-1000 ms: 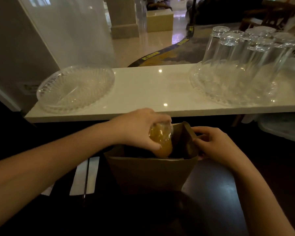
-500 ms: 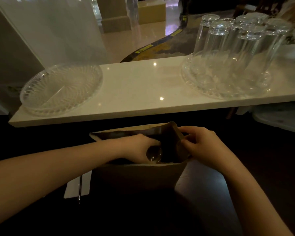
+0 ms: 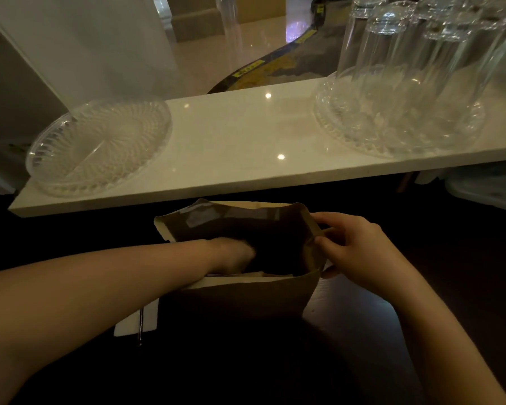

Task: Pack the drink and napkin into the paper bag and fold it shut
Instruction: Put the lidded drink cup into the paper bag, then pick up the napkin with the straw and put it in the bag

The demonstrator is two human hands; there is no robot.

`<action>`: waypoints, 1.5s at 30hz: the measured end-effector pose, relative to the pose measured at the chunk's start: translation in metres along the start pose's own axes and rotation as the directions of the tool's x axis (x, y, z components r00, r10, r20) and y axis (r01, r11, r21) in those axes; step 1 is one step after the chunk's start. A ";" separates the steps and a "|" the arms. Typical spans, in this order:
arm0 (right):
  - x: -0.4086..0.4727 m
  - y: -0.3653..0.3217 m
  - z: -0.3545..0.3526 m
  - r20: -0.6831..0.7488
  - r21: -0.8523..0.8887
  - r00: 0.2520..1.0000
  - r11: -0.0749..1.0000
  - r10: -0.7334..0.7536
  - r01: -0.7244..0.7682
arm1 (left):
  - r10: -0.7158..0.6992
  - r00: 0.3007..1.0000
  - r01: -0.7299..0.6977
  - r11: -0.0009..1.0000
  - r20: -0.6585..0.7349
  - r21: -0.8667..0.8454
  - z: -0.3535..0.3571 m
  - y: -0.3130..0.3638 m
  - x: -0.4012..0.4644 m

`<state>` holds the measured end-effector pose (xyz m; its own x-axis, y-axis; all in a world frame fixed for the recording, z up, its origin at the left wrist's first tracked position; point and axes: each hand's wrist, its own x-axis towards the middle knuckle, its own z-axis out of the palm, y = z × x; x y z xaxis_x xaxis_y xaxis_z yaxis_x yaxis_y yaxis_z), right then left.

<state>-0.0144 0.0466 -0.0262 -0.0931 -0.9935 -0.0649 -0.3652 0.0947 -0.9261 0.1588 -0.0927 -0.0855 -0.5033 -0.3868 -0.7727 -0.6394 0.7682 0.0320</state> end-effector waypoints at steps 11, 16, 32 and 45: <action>0.004 0.002 0.004 -0.012 0.011 1.000 1.000 0.020 -0.020 | -0.047 0.992 0.005 0.939 -0.114 -0.345 0.024 -0.006 0.017; 0.003 0.002 0.003 -0.011 0.020 0.999 0.999 0.037 -0.036 | -0.009 0.993 -0.013 0.983 -0.119 -0.184 0.019 -0.003 0.011; 0.003 -0.009 0.004 0.002 0.002 1.000 1.000 0.016 -0.016 | 0.048 0.718 -0.680 0.265 -0.695 -0.684 0.001 -0.074 -0.144; 0.007 -0.006 0.010 -0.031 -0.103 0.999 0.994 0.021 -0.024 | -0.870 0.492 0.353 0.246 -0.045 -0.903 0.232 -0.166 -0.017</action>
<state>-0.0031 0.0380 -0.0247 -0.1293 -0.9889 -0.0726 -0.4560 0.1243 -0.8812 0.4080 -0.0952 -0.2246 0.2826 -0.8811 -0.3793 -0.8598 -0.4080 0.3072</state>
